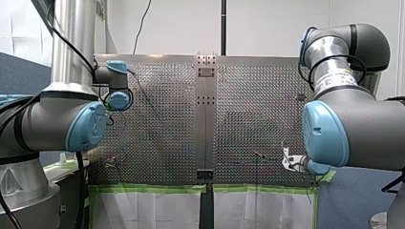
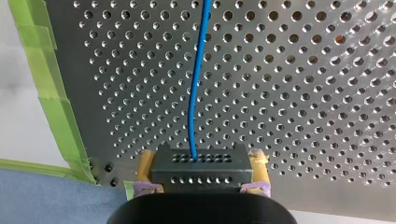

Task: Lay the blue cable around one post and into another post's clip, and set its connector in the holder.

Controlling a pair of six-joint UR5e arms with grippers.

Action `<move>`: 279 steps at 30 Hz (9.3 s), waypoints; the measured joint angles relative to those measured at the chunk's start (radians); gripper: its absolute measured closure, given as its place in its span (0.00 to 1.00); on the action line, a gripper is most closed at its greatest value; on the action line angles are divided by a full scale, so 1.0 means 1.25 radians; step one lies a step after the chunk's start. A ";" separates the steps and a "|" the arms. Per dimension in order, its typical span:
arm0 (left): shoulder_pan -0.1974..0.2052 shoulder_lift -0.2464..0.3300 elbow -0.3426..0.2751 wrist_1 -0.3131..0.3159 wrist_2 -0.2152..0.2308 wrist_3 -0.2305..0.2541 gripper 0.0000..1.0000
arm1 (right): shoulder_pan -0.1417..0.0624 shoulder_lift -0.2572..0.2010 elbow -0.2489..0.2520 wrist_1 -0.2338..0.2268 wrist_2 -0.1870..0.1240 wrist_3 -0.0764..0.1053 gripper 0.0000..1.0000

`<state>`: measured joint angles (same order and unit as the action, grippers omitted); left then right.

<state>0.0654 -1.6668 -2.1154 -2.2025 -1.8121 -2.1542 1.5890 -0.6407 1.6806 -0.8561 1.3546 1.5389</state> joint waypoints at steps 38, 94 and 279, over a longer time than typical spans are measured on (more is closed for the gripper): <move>0.052 -0.079 0.090 -0.046 -0.010 -0.306 0.00 | 0.003 0.002 0.000 -0.001 0.000 0.000 1.00; 0.032 -0.178 0.192 -0.145 -0.039 -0.236 0.00 | 0.011 -0.101 0.000 0.094 0.073 0.044 1.00; 0.011 -0.178 0.192 -0.145 -0.041 -0.201 0.00 | -0.052 -0.345 -0.160 0.328 -0.138 0.108 1.00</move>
<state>0.0795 -1.8889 -1.8758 -2.3840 -1.8629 -2.4054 1.5241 -1.0722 1.4812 -0.4467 1.1822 1.6744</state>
